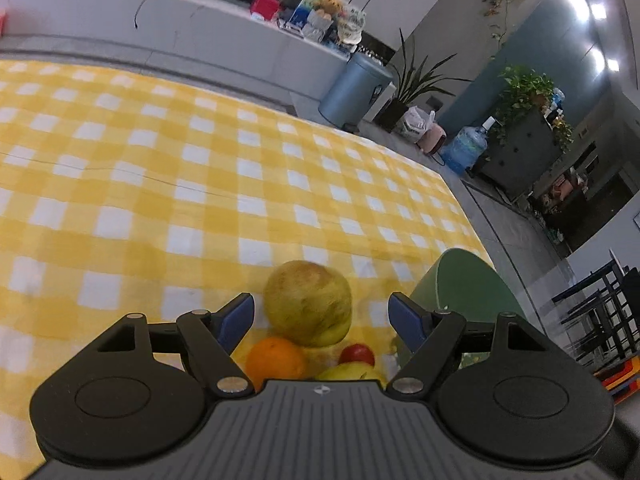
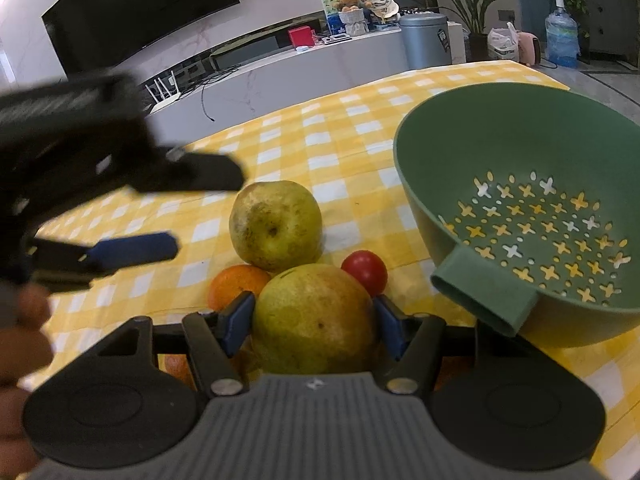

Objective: Organize fruits
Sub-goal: 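Close the left tool on one pear while the right tool grasps the other pear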

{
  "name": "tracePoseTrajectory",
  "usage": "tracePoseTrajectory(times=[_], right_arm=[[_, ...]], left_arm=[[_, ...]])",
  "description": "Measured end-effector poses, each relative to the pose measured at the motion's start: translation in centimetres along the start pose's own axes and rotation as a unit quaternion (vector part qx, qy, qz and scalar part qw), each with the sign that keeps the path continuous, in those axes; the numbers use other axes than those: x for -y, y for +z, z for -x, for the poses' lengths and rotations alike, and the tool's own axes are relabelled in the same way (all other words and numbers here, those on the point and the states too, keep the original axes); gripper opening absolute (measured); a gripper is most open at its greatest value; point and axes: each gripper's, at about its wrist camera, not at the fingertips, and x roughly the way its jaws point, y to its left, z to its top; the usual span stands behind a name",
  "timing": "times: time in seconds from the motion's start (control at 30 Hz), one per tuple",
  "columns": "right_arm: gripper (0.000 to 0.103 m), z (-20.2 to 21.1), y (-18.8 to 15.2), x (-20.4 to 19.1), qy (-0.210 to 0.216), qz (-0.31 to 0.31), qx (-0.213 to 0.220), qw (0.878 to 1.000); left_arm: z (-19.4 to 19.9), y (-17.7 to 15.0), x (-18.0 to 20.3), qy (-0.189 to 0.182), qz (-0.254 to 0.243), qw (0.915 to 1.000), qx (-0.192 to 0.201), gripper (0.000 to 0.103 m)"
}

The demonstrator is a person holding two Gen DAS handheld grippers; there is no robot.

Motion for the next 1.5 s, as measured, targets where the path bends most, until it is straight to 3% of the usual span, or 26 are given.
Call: tracePoseTrajectory(times=[0.07,0.2,0.37,0.53,0.63,0.83,1.03,1.2,1.37,1.5], right_arm=[[0.062,0.0,0.0,0.0,0.001,0.001,0.001,1.000],[0.062,0.0,0.0,0.1,0.003,0.002,0.002,1.000],[0.062,-0.1,0.0,0.2,0.004,0.002,0.005,1.000],[0.062,-0.2,0.1,0.2,0.005,0.003,0.005,1.000],[0.062,-0.3,0.1,0.3,0.005,0.003,0.005,1.000],[0.061,-0.2,0.0,0.3,0.009,0.001,0.006,1.000],[0.061,0.1,-0.1,1.0,0.010,-0.020,0.018,1.000],[0.061,0.5,0.3,2.0,0.039,-0.060,0.022,0.997],[0.061,1.6,0.4,2.7,0.093,-0.093,0.024,0.991],[0.061,2.9,1.2,2.5,0.117,-0.088,0.051,0.988]], left_arm=[[-1.2,0.1,0.4,-0.005,-0.005,0.9997,-0.022,0.089],[-3.8,0.5,0.6,0.032,-0.004,0.9975,-0.062,0.087],[-4.9,1.1,-0.4,0.050,0.016,0.9954,-0.080,0.085],[-6.5,1.3,-2.3,-0.008,0.038,0.9922,-0.119,0.074],[-6.3,1.4,-2.8,-0.023,0.048,0.9921,-0.114,0.074],[-6.2,0.9,-2.2,-0.018,0.029,0.9960,-0.082,0.073],[-4.3,-0.2,-1.1,0.049,-0.030,0.9982,-0.018,0.073],[-1.2,-0.6,-2.1,0.035,-0.005,0.9987,0.038,0.073],[2.9,-1.1,-2.2,0.043,0.003,0.9938,0.103,0.073],[5.2,-1.6,-1.5,0.032,0.008,0.9907,0.132,0.073]])
